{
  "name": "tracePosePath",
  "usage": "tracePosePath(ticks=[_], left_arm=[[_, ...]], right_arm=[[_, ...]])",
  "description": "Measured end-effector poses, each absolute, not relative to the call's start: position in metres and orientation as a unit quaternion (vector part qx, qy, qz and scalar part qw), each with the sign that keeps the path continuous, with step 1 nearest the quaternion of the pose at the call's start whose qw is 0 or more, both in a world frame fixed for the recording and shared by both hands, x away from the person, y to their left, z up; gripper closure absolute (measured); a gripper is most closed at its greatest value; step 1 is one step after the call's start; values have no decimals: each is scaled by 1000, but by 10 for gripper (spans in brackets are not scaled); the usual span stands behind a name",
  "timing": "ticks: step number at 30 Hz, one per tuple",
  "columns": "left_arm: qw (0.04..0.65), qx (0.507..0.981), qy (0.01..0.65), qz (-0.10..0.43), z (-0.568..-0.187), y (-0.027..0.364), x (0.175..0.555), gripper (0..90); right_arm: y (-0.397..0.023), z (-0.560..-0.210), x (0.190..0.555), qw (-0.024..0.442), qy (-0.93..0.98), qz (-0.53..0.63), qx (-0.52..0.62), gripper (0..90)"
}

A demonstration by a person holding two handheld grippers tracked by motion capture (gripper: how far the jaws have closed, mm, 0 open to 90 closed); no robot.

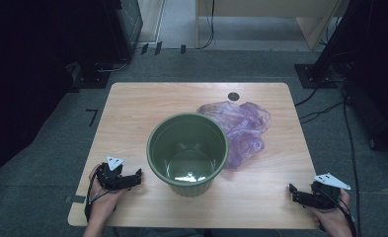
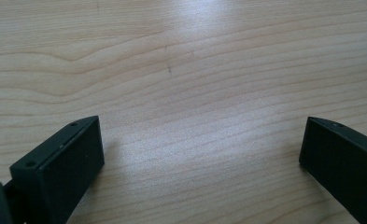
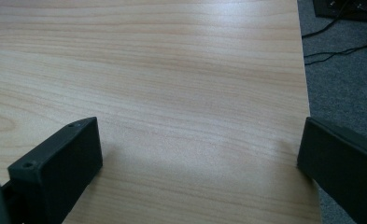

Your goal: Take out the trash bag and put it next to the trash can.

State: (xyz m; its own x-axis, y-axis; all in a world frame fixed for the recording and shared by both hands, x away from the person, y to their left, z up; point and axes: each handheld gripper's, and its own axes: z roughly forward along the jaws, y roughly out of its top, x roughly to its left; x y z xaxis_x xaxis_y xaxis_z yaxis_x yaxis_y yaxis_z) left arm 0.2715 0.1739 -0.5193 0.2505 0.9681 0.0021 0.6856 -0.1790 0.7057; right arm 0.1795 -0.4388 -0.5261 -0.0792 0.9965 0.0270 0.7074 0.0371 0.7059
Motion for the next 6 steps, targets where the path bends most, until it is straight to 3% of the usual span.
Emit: tracePosePath(ticks=[6], left_arm=[[301, 732, 565, 234, -519, 174, 272, 0]], right_arm=[[-438, -526, 178, 254, 672, 287, 633, 5]])
